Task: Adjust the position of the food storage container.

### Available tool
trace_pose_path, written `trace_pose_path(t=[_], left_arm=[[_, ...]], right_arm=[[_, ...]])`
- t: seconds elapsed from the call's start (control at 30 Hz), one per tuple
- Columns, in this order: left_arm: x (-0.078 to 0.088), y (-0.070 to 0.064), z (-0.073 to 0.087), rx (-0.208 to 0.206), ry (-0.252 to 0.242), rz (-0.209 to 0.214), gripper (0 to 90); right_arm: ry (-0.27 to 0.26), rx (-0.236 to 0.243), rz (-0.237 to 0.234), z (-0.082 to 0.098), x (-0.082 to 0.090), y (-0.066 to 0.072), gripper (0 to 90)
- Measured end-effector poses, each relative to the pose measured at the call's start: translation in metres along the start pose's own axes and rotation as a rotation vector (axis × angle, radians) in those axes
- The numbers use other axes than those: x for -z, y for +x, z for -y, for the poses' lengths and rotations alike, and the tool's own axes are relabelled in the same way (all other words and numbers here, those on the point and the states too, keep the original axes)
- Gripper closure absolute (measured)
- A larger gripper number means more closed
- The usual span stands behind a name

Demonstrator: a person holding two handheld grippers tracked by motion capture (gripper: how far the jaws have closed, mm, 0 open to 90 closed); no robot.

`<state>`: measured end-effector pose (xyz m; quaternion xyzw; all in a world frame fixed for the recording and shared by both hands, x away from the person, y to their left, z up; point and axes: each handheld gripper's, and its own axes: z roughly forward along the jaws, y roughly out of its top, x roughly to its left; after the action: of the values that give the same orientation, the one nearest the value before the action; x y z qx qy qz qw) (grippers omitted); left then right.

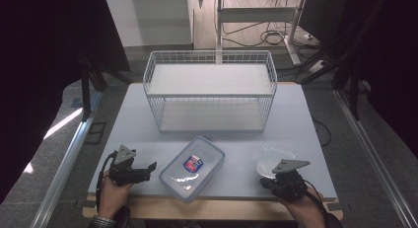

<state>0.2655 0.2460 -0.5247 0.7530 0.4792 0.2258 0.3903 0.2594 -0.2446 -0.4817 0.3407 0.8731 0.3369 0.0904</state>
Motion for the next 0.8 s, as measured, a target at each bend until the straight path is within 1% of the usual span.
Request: trace_pose_path(t=[0.03,0.1,0.13,0.17,0.2,0.33,0.37,0.4,0.43,0.47,0.5,0.6,0.67,0.7,0.73,0.8], left_arm=[[0.000,0.000,0.000,0.000,0.000,0.000,8.2],[0.000,0.000,0.000,-0.002,0.003,-0.001,8.2],[0.000,0.000,0.000,-0.004,0.006,0.000,8.2],[-0.001,0.000,0.000,-0.004,0.006,0.001,8.2],[-0.001,0.000,0.000,-0.004,0.007,0.001,8.2],[-0.001,0.000,0.000,-0.005,0.009,0.000,8.2],[-0.001,-0.001,0.000,-0.004,0.008,0.001,8.2],[-0.002,-0.001,0.000,-0.003,0.008,0.002,8.2],[-0.002,-0.001,0.000,-0.003,0.011,0.002,8.2],[-0.003,-0.001,-0.001,-0.002,0.017,0.002,8.2],[-0.003,-0.001,-0.001,0.000,0.020,0.002,8.2],[-0.004,-0.002,-0.001,0.001,0.027,0.001,8.3],[-0.004,-0.002,-0.001,0.004,0.028,0.002,8.3],[-0.003,-0.002,-0.001,0.008,0.028,0.004,8.3],[-0.003,-0.001,-0.001,0.011,0.027,0.006,8.3],[-0.002,0.000,0.000,0.022,0.024,0.015,8.4]], right_arm=[[-0.001,-0.017,0.006,0.001,0.001,-0.004,89.3],[0.010,-0.015,0.061,0.003,0.002,-0.011,89.2],[0.009,-0.023,0.067,0.005,0.003,-0.014,89.3],[0.005,-0.047,0.068,0.007,0.003,-0.020,89.3],[0.003,-0.057,0.078,0.008,0.004,-0.025,89.4],[0.002,-0.093,0.130,0.013,0.007,-0.040,89.3],[-0.004,-0.110,0.130,0.012,0.009,-0.042,89.2],[-0.015,-0.122,0.118,0.010,0.010,-0.041,89.0],[-0.027,-0.114,0.106,0.006,0.010,-0.038,88.2],[-0.049,-0.099,0.099,0.001,0.009,-0.034,87.5],[-0.055,-0.077,0.091,-0.006,0.007,-0.030,87.0],[-0.073,-0.025,0.069,-0.032,-0.005,-0.021,86.5],[-0.069,0.017,0.085,-0.051,-0.019,-0.019,87.0],[-0.054,0.022,0.099,-0.056,-0.024,-0.020,87.5],[-0.030,0.031,0.123,-0.060,-0.031,-0.022,88.1],[0.018,0.039,0.164,-0.062,-0.042,-0.028,89.5]])
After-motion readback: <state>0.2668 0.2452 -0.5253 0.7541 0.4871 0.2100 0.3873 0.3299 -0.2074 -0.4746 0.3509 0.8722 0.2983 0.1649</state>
